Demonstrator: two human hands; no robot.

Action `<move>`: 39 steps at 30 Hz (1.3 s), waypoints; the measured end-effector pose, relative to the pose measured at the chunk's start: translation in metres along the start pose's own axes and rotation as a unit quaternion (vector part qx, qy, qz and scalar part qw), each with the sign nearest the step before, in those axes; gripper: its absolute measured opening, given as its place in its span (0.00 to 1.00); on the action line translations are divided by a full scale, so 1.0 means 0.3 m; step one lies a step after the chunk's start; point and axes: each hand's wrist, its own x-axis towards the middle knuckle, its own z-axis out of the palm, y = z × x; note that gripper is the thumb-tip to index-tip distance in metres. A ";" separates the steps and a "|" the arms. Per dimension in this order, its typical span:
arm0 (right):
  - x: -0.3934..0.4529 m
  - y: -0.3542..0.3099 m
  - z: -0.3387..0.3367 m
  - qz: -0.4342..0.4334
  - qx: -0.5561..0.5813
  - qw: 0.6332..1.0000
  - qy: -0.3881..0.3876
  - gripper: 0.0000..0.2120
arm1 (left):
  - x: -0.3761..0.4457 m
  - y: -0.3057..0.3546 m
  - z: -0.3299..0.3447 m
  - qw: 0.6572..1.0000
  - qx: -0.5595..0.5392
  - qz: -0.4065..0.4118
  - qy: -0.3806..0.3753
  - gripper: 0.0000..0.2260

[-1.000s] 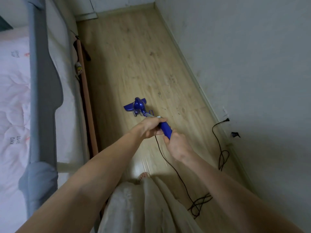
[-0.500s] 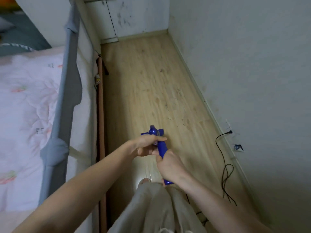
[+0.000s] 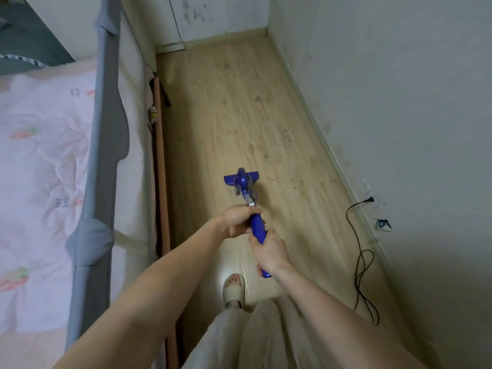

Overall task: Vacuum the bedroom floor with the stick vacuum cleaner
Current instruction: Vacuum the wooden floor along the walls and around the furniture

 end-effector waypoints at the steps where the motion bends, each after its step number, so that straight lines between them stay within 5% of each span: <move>1: 0.028 -0.012 -0.026 0.007 -0.005 1.000 0.004 0.14 | 0.023 0.020 0.018 1.000 -0.002 0.011 0.015 0.03; 9: -0.058 -0.015 -0.263 0.007 -0.045 0.998 0.041 0.09 | -0.005 0.092 0.227 0.999 0.024 0.037 -0.009 0.04; 17: -0.208 0.059 -0.262 0.020 0.039 0.999 0.025 0.09 | -0.079 -0.006 0.273 0.998 0.035 -0.003 -0.055 0.11; 29: 0.067 0.005 -0.240 0.000 0.005 0.998 0.069 0.13 | 0.115 0.160 0.224 0.998 0.053 0.008 -0.033 0.01; 39: 0.456 -0.219 -0.219 0.005 -0.039 0.995 0.088 0.12 | 0.438 0.455 0.068 0.997 0.062 -0.003 -0.036 0.02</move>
